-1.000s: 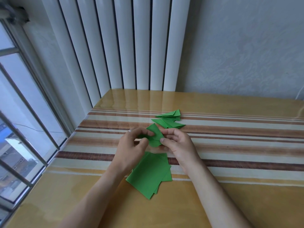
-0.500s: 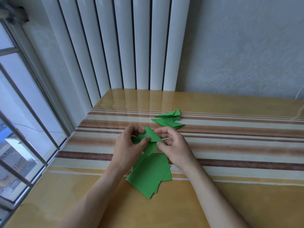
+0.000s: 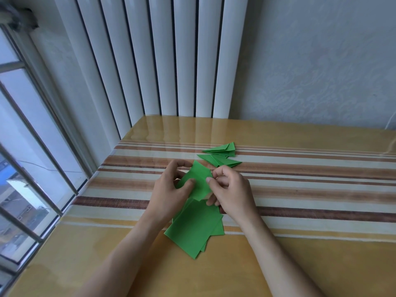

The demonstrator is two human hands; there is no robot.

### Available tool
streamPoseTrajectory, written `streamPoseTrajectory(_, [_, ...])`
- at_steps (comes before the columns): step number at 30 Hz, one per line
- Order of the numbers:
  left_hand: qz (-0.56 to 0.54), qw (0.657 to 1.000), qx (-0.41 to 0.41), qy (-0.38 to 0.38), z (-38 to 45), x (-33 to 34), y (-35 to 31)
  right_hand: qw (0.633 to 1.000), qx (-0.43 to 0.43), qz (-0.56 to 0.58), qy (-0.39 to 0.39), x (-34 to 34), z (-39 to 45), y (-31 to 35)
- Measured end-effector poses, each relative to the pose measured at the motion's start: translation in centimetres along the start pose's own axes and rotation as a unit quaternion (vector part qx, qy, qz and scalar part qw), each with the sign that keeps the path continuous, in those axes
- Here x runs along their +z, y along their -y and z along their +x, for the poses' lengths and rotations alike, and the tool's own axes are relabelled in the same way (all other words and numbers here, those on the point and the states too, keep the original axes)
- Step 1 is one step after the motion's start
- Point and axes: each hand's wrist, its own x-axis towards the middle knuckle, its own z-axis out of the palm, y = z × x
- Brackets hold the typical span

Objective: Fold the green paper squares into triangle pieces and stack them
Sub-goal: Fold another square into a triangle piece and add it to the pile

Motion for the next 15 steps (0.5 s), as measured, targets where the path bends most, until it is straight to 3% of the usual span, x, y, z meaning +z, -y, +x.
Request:
streamPoseTrajectory(6, [-0.016,1.000,-0.005,0.007,0.03,0.09,-0.04,0.998,-0.054,-0.009,-0.030,0.18,0.15,-0.29])
streamPoseTrajectory(15, [-0.051,0.998,-0.021,0.037,0.13,0.05,0.08,0.997,-0.043,0.062,0.019,0.15,0.42,-0.10])
